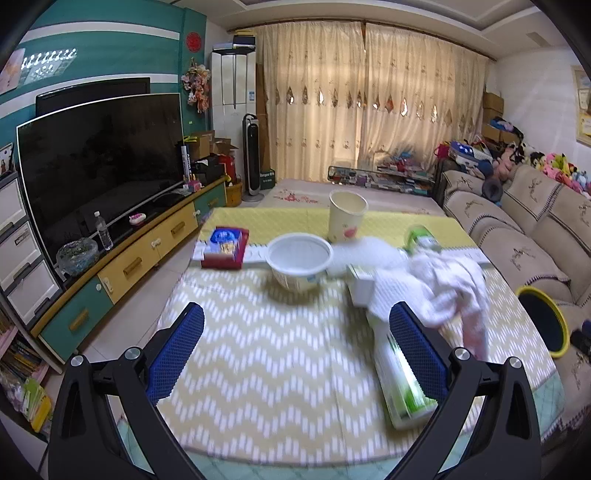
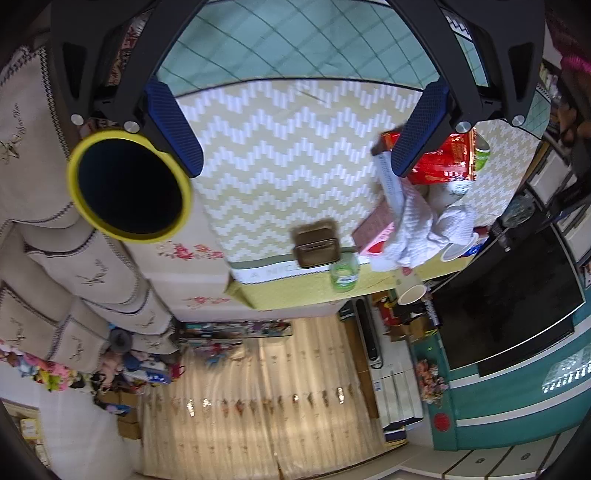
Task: Collect trash
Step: 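Reach the right gripper to the white tissue and close on it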
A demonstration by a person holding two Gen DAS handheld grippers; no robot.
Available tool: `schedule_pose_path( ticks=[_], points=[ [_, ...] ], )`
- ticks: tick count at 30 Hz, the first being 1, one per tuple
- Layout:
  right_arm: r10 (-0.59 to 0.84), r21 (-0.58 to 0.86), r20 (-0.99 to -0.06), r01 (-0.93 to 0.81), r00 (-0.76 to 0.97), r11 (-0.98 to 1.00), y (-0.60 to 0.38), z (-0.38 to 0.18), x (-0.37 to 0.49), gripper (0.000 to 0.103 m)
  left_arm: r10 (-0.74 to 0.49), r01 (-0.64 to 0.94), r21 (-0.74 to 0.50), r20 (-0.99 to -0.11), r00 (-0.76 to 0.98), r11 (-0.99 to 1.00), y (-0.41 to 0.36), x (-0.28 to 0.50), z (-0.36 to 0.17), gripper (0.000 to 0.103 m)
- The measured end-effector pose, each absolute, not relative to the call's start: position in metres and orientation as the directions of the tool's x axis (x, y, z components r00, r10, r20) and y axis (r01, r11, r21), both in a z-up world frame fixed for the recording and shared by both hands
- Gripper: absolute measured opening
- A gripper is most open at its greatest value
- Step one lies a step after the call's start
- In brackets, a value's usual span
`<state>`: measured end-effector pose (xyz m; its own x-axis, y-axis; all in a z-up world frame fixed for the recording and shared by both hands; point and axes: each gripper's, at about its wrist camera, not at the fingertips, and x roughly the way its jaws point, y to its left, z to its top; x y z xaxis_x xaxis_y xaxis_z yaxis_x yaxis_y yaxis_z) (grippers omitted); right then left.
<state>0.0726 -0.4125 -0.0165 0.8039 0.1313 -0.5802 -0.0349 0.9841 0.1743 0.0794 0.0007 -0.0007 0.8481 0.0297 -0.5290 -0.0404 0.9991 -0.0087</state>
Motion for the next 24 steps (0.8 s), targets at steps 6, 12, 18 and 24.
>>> schedule_pose_path(
  ticks=[6, 12, 18, 24],
  points=[
    [0.203, 0.168, -0.580, -0.127, 0.789, 0.977, -0.385, -0.021, 0.105, 0.097, 0.064, -0.073, 0.004, -0.520, 0.852, 0.997, 0.010, 0.116, -0.002, 0.099],
    [0.299, 0.174, -0.571, -0.243, 0.765, 0.954, -0.350, -0.014, 0.140, 0.079, 0.071, -0.087, -0.005, -0.534, 0.842, 0.996, 0.019, 0.143, -0.012, 0.099],
    [0.345, 0.131, -0.569, -0.332, 0.746, 0.934, -0.315, -0.002, 0.172, 0.064, 0.072, -0.076, 0.015, -0.541, 0.838, 0.997, 0.022, 0.175, -0.024, 0.099],
    [0.368, 0.107, -0.603, -0.386, 0.707, 0.916, -0.290, 0.000, 0.196, 0.061, 0.083, -0.078, 0.030, -0.504, 0.860, 0.996, 0.027, 0.214, -0.030, 0.099]
  ],
)
